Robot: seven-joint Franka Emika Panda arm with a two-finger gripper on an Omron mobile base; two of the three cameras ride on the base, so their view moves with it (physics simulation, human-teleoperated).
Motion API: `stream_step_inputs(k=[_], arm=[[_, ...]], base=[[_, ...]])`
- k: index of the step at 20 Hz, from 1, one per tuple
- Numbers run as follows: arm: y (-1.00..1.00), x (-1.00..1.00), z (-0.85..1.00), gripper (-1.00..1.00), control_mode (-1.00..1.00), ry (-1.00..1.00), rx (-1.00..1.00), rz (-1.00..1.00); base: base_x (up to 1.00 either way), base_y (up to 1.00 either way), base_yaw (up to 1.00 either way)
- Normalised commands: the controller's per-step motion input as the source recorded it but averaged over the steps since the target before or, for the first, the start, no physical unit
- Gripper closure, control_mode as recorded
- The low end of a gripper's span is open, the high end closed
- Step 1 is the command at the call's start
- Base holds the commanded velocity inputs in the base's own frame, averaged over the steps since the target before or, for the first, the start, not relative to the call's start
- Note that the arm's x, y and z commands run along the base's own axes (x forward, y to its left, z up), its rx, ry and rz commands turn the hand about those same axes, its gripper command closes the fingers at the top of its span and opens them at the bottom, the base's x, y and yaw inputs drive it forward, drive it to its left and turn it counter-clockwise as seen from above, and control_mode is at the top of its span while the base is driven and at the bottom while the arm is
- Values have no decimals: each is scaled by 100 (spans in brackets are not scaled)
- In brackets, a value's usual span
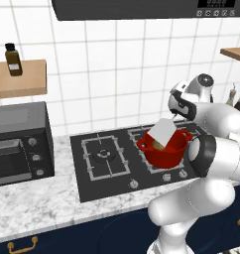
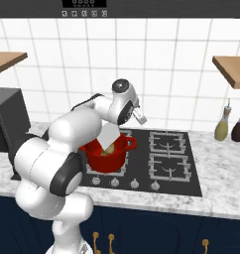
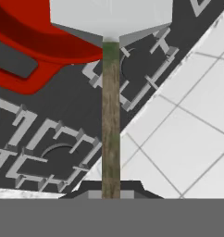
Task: Put the potato and onion in the pot. Retrieve the spatula and lightly stir the vegetables in the pot.
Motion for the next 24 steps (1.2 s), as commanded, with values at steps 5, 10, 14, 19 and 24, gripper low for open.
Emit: stream_step_inputs(k=[5,10,14,19,24], arm=[[0,27,-2,100,-100,-7,-12,23],[14,10,-4,100,-100,-19,-7,3],[29,0,-1,100,-100,-24,-3,6],[3,0,0,100,-100,3,-3,9],[4,-2,0,100,-100,-9,-3,3]], base=[[0,0,0],[0,0,0],[0,0,0],[0,0,0],[0,0,0]])
